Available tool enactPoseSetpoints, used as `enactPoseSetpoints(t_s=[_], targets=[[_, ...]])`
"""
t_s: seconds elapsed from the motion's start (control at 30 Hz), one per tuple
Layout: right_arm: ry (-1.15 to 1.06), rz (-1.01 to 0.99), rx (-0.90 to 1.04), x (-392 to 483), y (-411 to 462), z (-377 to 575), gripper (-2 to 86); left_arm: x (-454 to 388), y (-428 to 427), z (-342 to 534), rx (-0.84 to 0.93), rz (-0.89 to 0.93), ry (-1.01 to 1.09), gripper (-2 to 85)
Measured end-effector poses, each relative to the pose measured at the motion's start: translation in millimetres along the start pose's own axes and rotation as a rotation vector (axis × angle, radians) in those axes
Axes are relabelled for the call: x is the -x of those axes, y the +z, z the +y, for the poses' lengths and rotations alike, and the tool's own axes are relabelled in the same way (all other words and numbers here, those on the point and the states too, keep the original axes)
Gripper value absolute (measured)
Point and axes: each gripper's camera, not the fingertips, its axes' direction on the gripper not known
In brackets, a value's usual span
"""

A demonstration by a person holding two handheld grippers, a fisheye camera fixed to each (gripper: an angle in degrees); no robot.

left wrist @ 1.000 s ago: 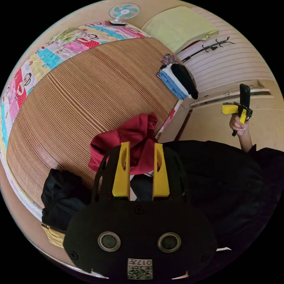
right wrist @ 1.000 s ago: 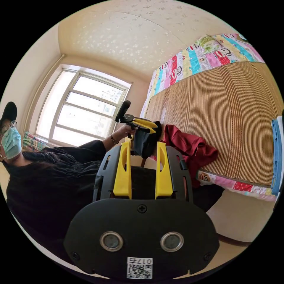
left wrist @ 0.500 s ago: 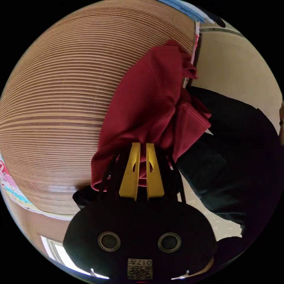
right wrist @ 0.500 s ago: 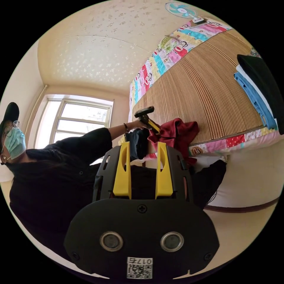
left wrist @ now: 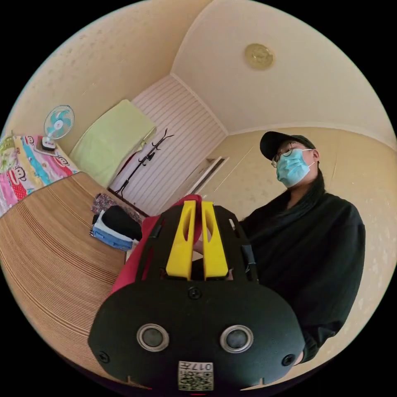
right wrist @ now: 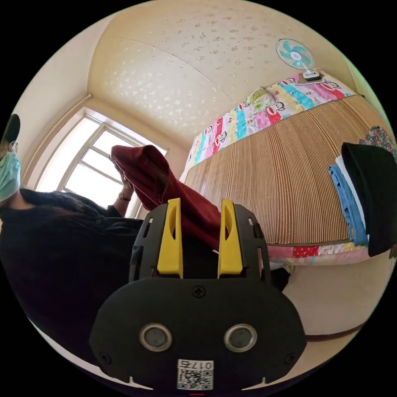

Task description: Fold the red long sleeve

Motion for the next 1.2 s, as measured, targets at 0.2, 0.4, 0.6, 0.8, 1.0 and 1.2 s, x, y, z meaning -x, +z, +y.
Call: enactPoseSetpoints(t_s=[0.2,0.4,0.6,0.8,1.0,1.2], targets=[[-0.270,0.122,0.052,54,56,-28,17.0,-82,4,-59,-0.030,0.090,0.242,1.7],[-0.282,0.219,-0.195,70,58,-99,6.1,-148,-35,-84,-0.079,0.052,0.330,2.4],[-0.278,0.329,-0.626,142,-43,-135,4.1,-230,-128,-80,-0.208,-0.334,0.304,2.6],[-0.564,0.373,-0.774,233,-105,-110,3.7,-306,-155,-31,-0.342,-0.564,0.333,2.2],[-0.640,0.378,-0.719,261,-138,-172,3.5,-323,-177,-59,-0.592,-0.523,0.339,2.3],[-0.555,0.546,-0.280,175,-71,-348,3.9,-218,-244,-136,-0.616,-0.842,-0.073,3.0]])
